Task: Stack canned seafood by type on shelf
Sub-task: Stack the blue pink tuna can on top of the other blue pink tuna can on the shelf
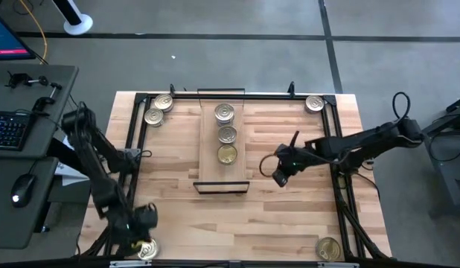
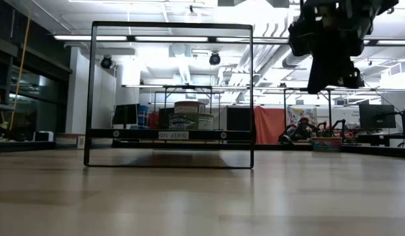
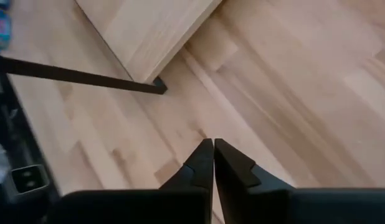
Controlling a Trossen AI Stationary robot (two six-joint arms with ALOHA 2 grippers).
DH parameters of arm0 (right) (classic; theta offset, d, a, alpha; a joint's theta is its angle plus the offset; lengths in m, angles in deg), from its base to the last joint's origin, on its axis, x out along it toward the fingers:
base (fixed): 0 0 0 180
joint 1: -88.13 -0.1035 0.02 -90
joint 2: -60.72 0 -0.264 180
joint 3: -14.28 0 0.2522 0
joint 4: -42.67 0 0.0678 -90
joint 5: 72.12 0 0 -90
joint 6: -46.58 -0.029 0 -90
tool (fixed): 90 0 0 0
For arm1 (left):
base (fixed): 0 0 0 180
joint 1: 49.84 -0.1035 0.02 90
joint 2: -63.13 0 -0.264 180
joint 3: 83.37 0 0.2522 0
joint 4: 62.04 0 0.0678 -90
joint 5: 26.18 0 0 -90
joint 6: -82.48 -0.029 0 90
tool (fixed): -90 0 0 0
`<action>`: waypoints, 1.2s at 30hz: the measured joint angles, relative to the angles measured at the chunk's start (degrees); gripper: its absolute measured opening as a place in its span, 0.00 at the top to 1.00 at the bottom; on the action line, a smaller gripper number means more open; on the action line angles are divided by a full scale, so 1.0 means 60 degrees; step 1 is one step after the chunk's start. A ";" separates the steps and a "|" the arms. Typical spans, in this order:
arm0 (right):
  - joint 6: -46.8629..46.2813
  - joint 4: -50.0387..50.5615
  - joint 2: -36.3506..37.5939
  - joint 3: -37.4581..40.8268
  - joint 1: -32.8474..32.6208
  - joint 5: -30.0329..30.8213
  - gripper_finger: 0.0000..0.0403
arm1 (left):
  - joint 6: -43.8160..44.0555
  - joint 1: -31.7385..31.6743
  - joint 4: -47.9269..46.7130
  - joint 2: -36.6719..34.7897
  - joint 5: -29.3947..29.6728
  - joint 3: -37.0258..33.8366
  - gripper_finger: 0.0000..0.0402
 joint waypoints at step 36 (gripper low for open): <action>0.0505 -0.3345 -0.1243 -0.0004 -0.3000 -0.0644 1.00 | -0.8057 -0.5160 0.3977 0.4383 -0.0641 0.1110 1.00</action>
